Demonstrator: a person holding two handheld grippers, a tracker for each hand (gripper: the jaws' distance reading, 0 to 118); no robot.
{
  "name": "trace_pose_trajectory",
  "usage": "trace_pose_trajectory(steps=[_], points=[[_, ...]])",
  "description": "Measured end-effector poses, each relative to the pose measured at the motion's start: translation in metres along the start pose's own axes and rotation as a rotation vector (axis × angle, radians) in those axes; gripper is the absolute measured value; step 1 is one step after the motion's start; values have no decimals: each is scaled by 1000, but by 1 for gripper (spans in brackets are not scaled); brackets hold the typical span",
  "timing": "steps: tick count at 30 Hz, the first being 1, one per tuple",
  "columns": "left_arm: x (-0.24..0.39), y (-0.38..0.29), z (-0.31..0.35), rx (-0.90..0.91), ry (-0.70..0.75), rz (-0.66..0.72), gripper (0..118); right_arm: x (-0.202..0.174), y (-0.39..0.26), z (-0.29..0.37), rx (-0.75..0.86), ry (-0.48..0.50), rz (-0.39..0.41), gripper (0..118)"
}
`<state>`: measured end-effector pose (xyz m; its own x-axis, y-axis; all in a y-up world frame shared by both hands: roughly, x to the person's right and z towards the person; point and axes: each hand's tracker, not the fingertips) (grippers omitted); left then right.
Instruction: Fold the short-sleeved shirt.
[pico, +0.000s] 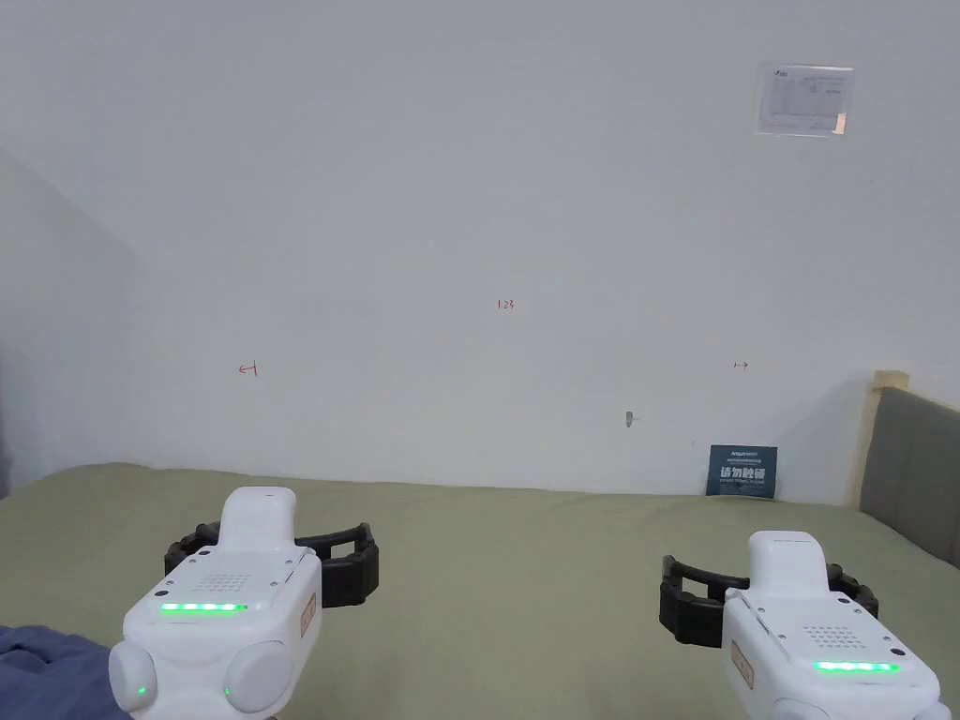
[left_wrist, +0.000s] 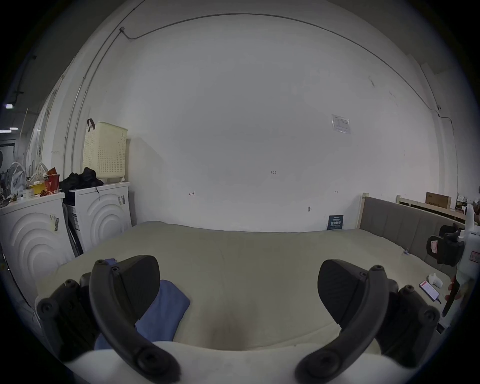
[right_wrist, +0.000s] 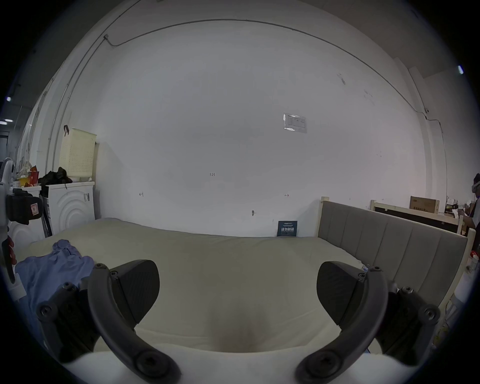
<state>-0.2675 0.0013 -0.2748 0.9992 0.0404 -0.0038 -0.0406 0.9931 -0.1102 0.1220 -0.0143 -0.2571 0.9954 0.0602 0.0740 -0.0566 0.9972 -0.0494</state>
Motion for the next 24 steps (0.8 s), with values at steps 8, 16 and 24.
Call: trace_pose_trajectory(steps=[8,16,24], points=[[-1,1,4,6,5,15,118,0,1,2,10,0,-11,118],[-4,1,0,4,16,22,118,-2,-1,0,-17,10,-6,118],[1,-3,6,10,25,-59,114,-2,-4,4,-25,34,8,111]])
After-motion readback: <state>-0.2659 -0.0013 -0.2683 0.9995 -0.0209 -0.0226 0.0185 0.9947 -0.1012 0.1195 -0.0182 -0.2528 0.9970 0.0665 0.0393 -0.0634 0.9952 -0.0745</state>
